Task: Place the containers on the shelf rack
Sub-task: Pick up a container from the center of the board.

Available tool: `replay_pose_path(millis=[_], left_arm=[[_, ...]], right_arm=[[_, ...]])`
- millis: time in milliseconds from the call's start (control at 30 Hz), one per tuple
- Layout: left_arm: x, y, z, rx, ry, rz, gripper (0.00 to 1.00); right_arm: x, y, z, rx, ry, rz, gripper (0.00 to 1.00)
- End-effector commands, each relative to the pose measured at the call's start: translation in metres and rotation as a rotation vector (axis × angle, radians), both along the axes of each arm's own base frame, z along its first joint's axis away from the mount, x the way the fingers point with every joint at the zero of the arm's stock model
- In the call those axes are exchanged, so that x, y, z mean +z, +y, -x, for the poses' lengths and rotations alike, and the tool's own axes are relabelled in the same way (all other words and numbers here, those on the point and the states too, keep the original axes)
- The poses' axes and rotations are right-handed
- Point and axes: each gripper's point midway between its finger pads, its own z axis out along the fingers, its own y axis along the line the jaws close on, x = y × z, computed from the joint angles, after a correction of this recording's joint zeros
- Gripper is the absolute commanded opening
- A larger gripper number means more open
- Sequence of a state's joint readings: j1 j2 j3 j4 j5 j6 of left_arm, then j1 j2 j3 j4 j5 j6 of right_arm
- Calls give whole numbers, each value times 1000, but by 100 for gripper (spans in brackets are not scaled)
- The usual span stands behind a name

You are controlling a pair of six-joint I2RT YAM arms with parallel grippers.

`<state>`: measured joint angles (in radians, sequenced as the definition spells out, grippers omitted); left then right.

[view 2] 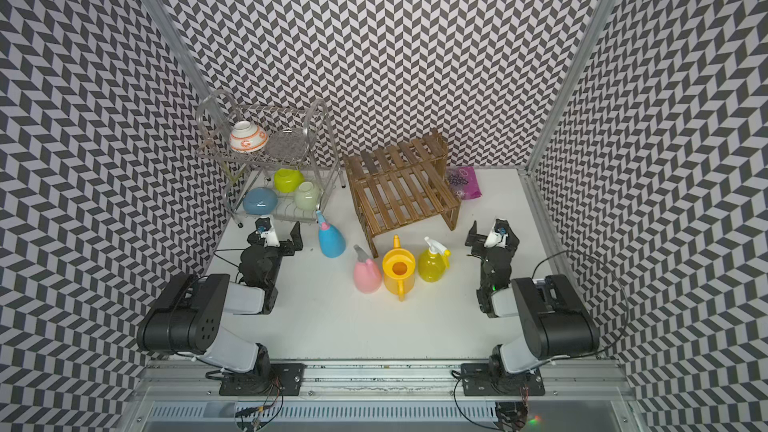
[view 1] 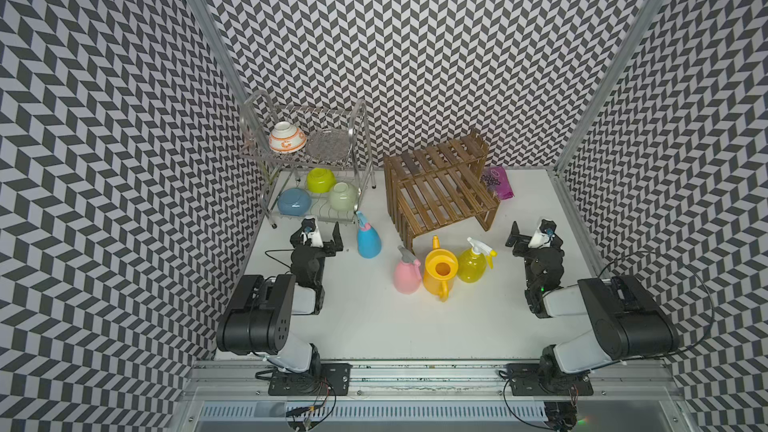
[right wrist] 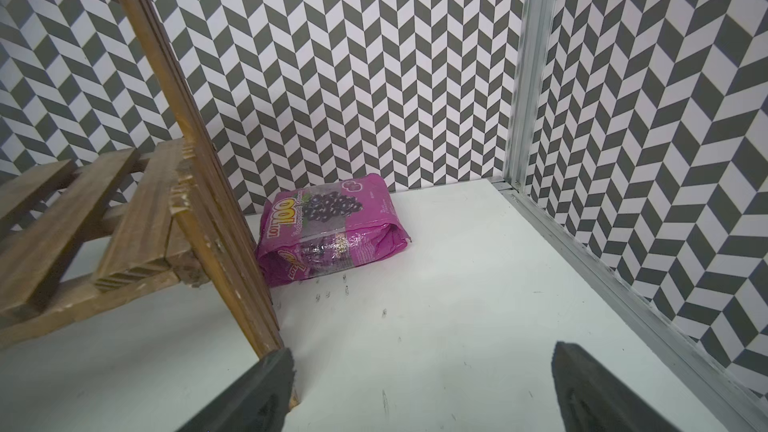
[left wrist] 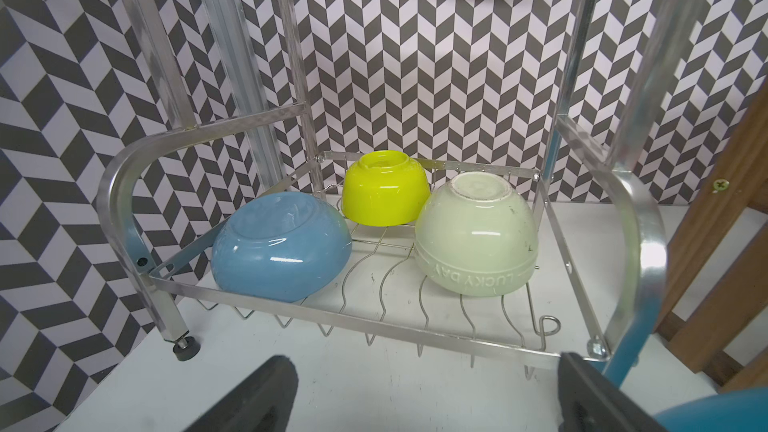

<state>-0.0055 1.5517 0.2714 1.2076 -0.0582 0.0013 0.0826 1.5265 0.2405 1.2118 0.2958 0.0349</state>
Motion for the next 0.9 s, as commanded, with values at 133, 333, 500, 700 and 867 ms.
replay_pose_path(millis=[133, 333, 500, 700, 867], left_arm=[[1, 0, 0, -3, -5, 8, 100], [2, 0, 0, -3, -6, 9, 100], [2, 0, 0, -3, -7, 9, 100], [3, 0, 0, -4, -11, 8, 100], [10, -3, -16, -19, 62, 13, 100]], right_arm=[[11, -1, -3, -7, -43, -11, 100], [12, -1, -3, -9, -45, -10, 100], [12, -1, -3, -7, -45, -11, 100], [12, 0, -4, -7, -45, -11, 100], [16, 4, -4, 19, -41, 4, 100]])
